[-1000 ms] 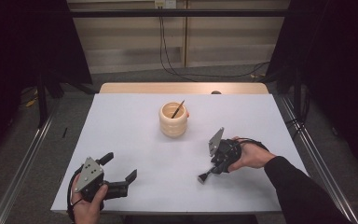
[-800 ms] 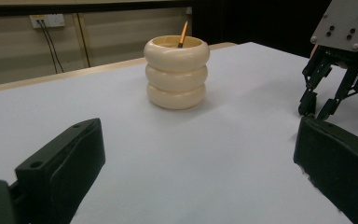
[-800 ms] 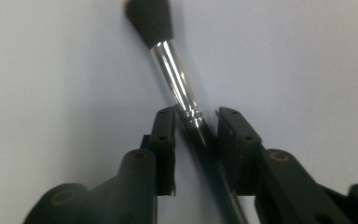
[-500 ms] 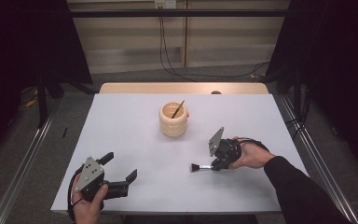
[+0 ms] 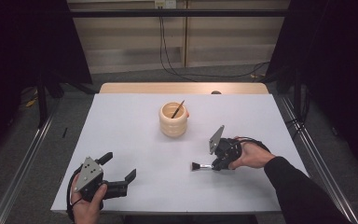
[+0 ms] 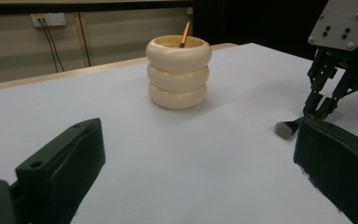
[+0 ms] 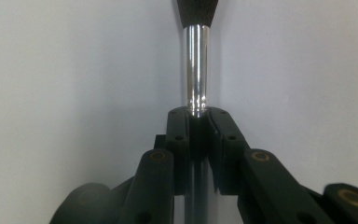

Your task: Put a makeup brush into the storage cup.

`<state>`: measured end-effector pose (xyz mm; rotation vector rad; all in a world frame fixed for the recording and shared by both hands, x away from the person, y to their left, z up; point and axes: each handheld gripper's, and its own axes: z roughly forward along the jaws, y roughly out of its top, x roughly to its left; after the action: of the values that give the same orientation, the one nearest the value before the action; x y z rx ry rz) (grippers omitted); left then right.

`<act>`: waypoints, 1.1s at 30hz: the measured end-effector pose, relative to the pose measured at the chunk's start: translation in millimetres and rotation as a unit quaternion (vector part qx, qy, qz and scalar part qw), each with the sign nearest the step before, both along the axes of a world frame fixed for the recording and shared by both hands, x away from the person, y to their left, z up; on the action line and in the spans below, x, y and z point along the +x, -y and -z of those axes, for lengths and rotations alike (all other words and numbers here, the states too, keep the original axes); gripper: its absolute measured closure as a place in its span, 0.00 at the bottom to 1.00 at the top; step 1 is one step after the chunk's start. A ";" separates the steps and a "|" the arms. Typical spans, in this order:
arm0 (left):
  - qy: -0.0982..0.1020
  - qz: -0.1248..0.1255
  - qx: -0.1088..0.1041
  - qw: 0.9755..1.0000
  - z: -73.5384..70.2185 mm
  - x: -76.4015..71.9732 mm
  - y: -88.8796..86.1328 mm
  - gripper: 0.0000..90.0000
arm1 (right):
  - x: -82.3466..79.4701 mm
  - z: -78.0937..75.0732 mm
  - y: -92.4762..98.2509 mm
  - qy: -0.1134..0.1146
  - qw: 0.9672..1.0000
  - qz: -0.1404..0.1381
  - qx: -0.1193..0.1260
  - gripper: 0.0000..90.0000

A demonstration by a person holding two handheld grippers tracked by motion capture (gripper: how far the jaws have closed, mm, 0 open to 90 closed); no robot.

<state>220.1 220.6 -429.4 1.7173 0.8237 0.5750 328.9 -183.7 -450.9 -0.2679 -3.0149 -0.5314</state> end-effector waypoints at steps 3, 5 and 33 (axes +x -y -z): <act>0.000 0.000 -0.003 1.000 0.1 0.3 0.7 0.02 | 0.2 -2.1 4.3 0.002 1.000 0.013 0.003 0.88; 0.000 0.000 -0.001 1.000 0.0 0.7 0.5 0.02 | -0.5 -4.9 6.7 -0.002 1.000 0.021 0.012 0.88; -0.003 -0.003 -0.002 1.000 0.3 1.7 0.2 0.03 | -9.9 -7.5 40.0 0.020 0.981 0.135 0.136 0.88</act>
<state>221.8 220.4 -429.7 1.7135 0.8332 0.5717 319.0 -223.7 -443.4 -0.6585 -2.9083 -0.9703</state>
